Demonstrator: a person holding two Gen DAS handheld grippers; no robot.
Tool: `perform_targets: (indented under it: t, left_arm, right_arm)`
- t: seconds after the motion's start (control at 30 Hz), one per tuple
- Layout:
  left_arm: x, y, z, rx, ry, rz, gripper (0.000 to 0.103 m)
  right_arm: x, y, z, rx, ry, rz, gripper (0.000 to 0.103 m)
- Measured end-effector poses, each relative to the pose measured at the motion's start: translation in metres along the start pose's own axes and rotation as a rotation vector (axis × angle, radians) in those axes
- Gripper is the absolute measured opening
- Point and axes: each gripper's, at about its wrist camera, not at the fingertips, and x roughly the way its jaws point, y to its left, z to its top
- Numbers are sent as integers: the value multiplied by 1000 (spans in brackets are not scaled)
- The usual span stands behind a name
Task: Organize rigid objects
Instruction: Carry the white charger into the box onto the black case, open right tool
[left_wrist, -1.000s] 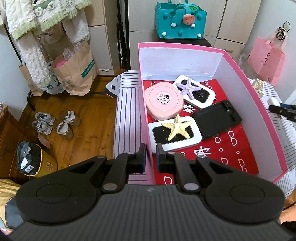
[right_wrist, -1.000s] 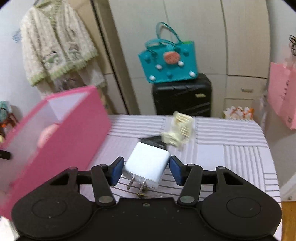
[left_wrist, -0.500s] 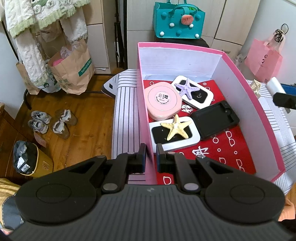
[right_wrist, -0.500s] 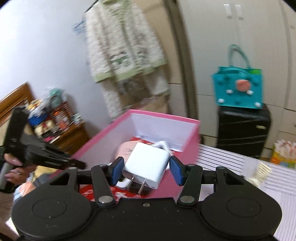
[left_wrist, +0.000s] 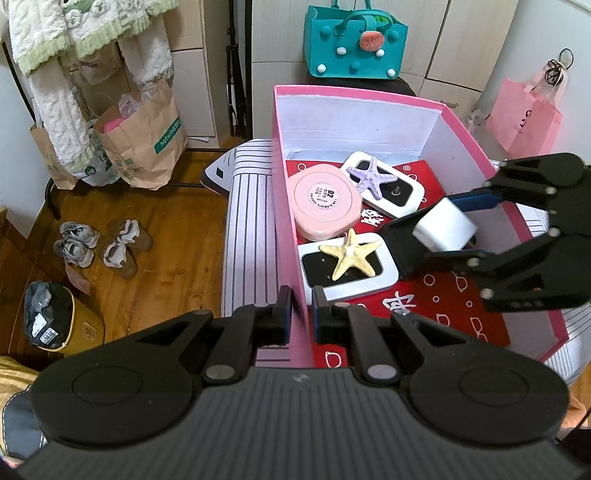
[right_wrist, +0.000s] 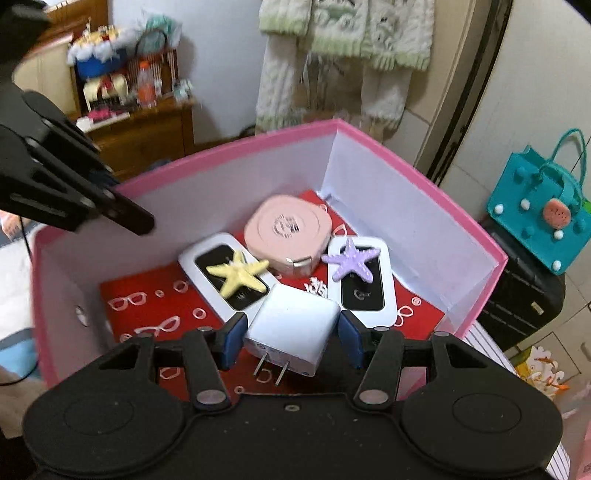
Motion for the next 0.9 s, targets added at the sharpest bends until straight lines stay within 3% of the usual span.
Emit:
perform_targets:
  t: [0.17,0.27,0.47,0.67,0.8,0.9]
  left_arm:
    - [-1,3,-1,4,-1,-4,10]
    - [-1,3,-1,2,-1,-6,10]
    - [-2,4,-2,-1,-3,-13,10]
    - [-2,5,-2,-2,-6,-13,10]
    - [-2,6,-2,-10,-8,-14,10]
    - [-2,7,-2,-18,-6,-18,10]
  right_arm:
    - [15,2,1,-27,59,-13,59]
    - [14,2,3,-4,38,-28,60]
    - [-34,-24,-9,146,-124,24,68]
    - [-83,-51,-45,245,-258,26,70]
    - [-110,-64,-74,297,-355,-18,76]
    - [-120,-66,-97,308,-374,-79,76]
